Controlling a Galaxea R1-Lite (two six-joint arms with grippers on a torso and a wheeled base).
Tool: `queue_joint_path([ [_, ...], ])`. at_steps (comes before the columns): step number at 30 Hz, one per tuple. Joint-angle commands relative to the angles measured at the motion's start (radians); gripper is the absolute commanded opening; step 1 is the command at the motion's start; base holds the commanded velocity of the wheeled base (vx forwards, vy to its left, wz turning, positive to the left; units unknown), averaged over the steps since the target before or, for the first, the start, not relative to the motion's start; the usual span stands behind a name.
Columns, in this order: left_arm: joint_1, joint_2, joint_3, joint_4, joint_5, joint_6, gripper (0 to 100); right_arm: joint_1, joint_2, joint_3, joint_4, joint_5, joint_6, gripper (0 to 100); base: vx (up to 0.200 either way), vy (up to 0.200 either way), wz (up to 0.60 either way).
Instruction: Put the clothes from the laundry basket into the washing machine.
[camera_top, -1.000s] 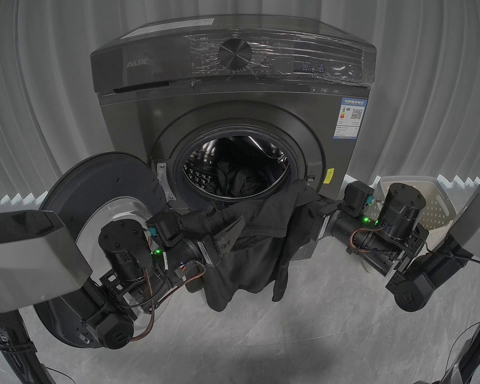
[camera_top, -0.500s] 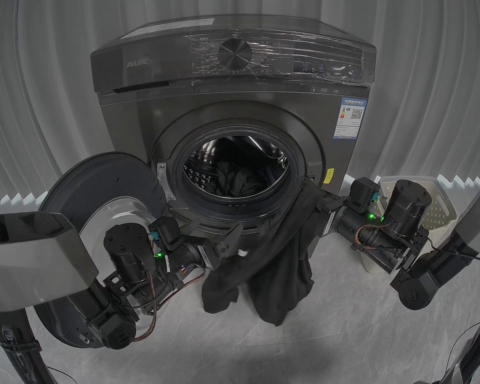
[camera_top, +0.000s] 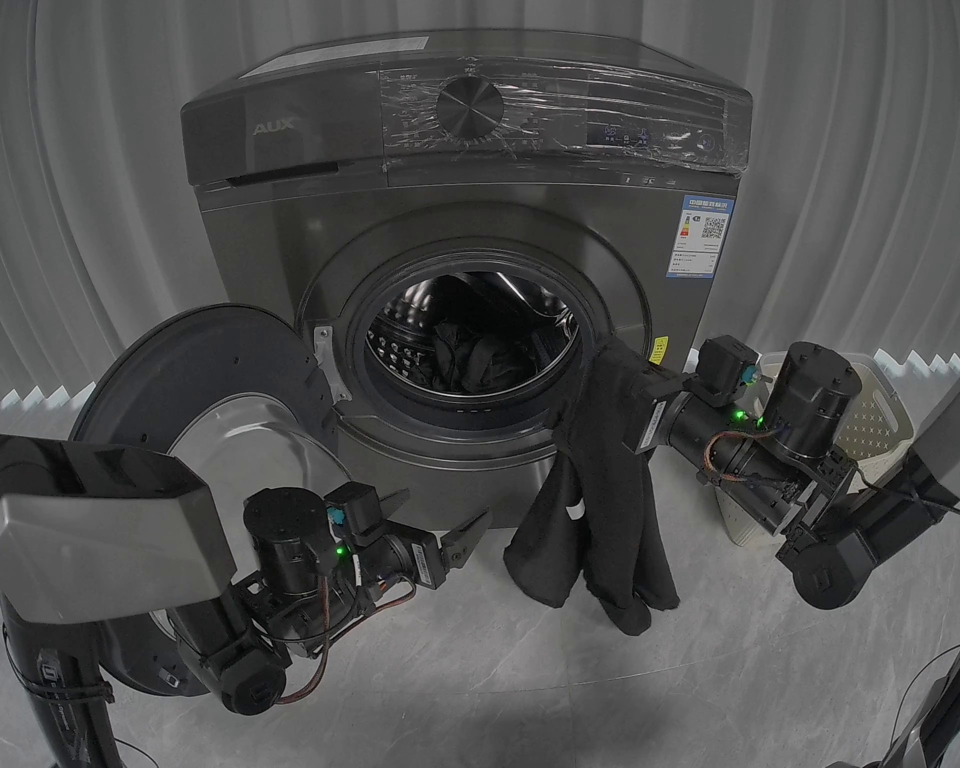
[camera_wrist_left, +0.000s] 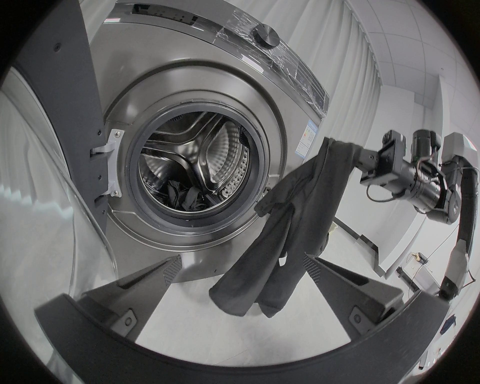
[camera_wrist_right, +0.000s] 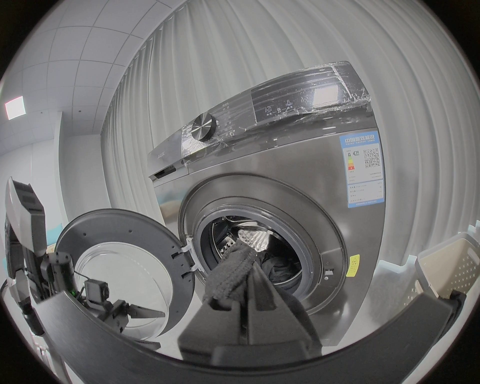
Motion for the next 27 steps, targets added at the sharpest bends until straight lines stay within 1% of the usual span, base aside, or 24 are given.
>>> queue_joint_path([
  [1,-0.006,0.037,-0.016,0.000,-0.001,0.005,100,0.001,0.003,-0.031,0.006,-0.006,0.000,0,0.000,0.000,0.00],
  [5,-0.012,0.035,-0.018,-0.002,-0.001,0.005,100,0.001,0.009,-0.068,0.025,-0.029,0.002,0,0.000,0.000,0.00],
  [17,-0.018,0.044,-0.021,-0.002,-0.004,0.005,100,0.011,0.007,-0.089,0.029,-0.033,0.006,0,0.000,0.000,0.00],
  [20,-0.027,0.063,-0.032,-0.002,-0.028,0.005,100,0.027,0.012,-0.107,0.032,-0.035,0.008,0,0.000,0.000,0.00],
  [21,-0.027,0.063,-0.032,-0.002,-0.030,0.005,100,0.029,0.012,-0.109,0.032,-0.035,0.008,0,0.000,0.000,0.00],
  [22,-0.029,0.070,-0.036,-0.002,-0.053,0.003,100,0.035,0.018,-0.117,0.036,-0.035,0.008,0,0.000,0.000,0.00],
  [24,-0.029,0.090,-0.052,-0.002,-0.080,0.005,100,0.043,0.030,-0.135,0.045,-0.036,0.010,0,0.000,0.000,0.00],
  [27,-0.029,0.124,-0.081,-0.002,-0.097,0.003,100,0.049,0.050,-0.160,0.055,-0.059,0.010,0,0.000,0.000,0.00],
])
